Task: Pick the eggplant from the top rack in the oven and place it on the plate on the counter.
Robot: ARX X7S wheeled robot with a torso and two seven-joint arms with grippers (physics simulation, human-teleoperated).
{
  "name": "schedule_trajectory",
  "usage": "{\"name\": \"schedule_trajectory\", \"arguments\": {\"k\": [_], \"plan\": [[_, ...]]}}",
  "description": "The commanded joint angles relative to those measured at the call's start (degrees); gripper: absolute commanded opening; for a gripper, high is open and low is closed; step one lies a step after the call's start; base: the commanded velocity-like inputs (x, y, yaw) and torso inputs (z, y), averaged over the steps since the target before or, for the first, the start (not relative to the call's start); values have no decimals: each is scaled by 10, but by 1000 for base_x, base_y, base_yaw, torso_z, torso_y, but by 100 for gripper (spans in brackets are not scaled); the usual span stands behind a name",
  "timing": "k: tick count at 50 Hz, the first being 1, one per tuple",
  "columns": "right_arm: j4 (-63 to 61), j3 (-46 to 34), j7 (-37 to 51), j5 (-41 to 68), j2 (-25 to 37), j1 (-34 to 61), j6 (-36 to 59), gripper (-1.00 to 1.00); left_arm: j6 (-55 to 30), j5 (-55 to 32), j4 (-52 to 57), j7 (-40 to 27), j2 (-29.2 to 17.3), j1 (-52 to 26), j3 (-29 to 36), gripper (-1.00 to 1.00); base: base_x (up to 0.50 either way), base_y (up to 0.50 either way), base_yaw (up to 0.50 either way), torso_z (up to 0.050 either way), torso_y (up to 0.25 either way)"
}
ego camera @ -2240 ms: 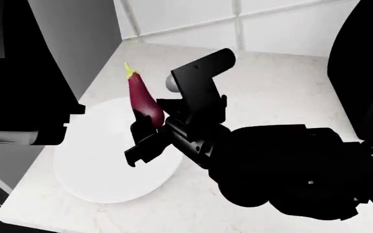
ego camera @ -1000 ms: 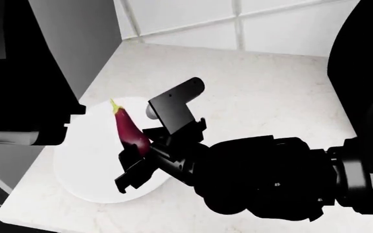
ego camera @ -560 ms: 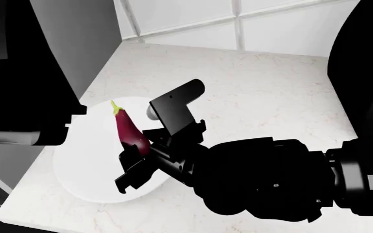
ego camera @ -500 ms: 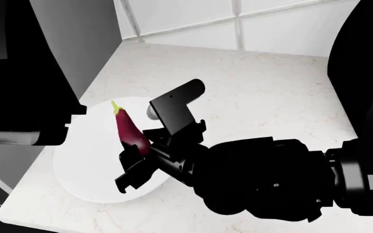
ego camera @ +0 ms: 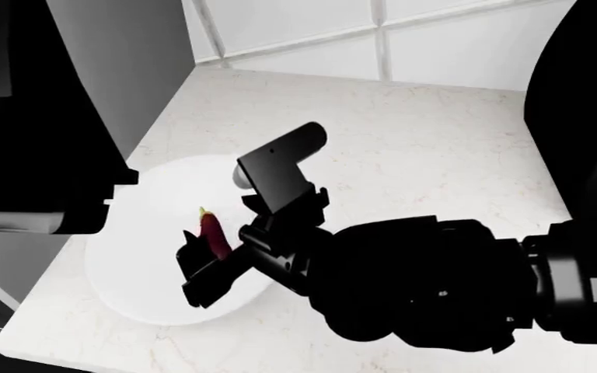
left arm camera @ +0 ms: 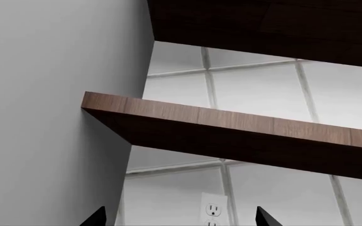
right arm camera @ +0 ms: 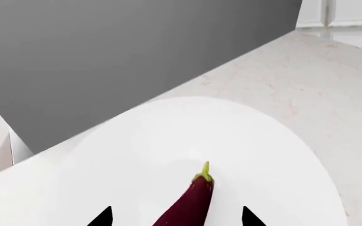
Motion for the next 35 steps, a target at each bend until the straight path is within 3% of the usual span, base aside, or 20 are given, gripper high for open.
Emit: {"name": "schedule_trajectory", "arguments": {"k": [1,20,35], "plan": [[-5,8,-1,1,4,4,1,100,-1,0,-1,0,2,3,-2,100,0,0,0,0,0],[-78,105,52,-36,84,90,-62,100,2,2,5,-10,2,-25,25,100,0,0,0,0,0],[-185,157,121,-47,249,156,-74,100,8,1,3,-9,-9,-59,62,100,0,0,0,0,0]]}}
